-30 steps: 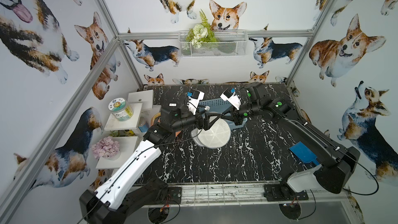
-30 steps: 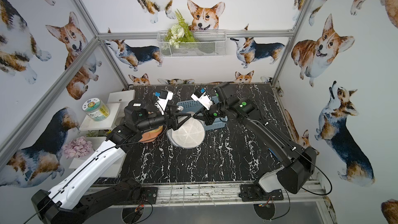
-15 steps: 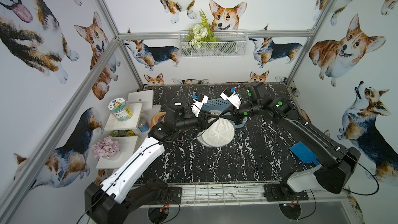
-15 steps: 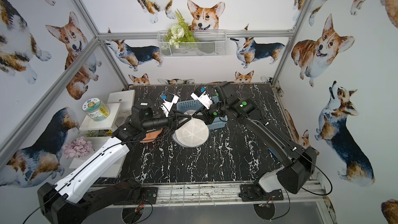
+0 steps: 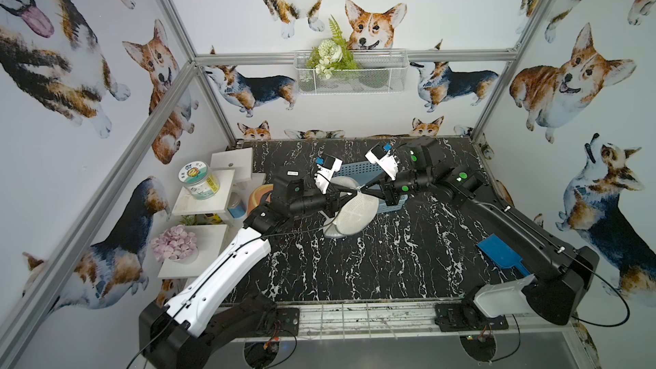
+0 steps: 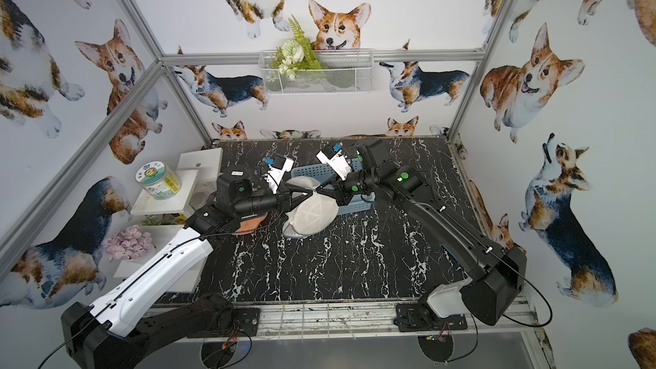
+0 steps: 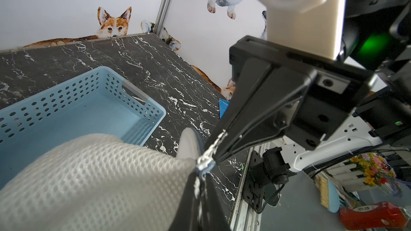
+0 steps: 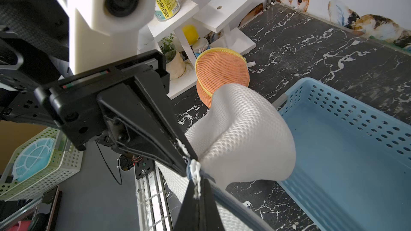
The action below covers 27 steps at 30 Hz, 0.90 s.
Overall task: Turn the laundry bag inside out
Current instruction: Zip the zipper on the laundry bag.
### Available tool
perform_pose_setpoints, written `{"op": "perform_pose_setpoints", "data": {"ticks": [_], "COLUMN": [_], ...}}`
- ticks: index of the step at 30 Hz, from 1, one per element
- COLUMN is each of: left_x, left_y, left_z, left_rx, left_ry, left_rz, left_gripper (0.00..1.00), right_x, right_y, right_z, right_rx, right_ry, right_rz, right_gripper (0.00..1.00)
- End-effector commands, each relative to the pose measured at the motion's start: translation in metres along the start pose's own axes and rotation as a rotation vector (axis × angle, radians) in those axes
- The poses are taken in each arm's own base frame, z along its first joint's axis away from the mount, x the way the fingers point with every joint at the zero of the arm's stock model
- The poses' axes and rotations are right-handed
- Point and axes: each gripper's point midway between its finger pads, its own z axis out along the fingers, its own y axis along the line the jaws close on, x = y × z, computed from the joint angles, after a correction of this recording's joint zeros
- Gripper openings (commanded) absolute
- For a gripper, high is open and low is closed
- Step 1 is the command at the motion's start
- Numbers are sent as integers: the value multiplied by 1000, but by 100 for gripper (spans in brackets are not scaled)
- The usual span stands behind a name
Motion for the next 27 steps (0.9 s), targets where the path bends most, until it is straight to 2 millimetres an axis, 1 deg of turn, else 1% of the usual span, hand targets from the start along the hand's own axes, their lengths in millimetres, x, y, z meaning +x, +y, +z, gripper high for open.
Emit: {"op": "perform_pose_setpoints", "data": {"ticks": [1,4,7,9,11,14,19,21,23,27], "left_x": [-19,-26,-25,-26,-29,-36,-43,-42,-34,-5], "left_y": [-5,-7,-11,-11,-6,0,13,11,13,21], "left_z": [-7,-14,-17,-20,-26,-37,-46,-44,-37,-30], "left_rx": [7,28,31,15,-23,-49,-130,-107,-76,-73], "left_ry": [-86,-102,-83,-78,-90,-135,-208,-209,-178,-105], "left_rz": [10,-1,14,27,29,13,-3,-11,-51,-123], "left_gripper": [0,0,0,0,0,0,0,0,0,0], "right_x": [1,19,32,41,53,71,93,93,83,45], "right_y": [-15,-30,-43,-51,-57,-60,-56,-53,-54,-65], "right_z": [-2,-7,-17,-23,-26,-28,-24,-22,-22,-21], "right_rx": [70,105,148,187,208,224,188,165,166,204], "right_ry": [-32,-24,-33,-29,-17,2,17,9,-4,-59], "right_rz": [35,90,133,157,183,213,269,267,239,152], "right_gripper": [0,0,0,0,0,0,0,0,0,0]}}
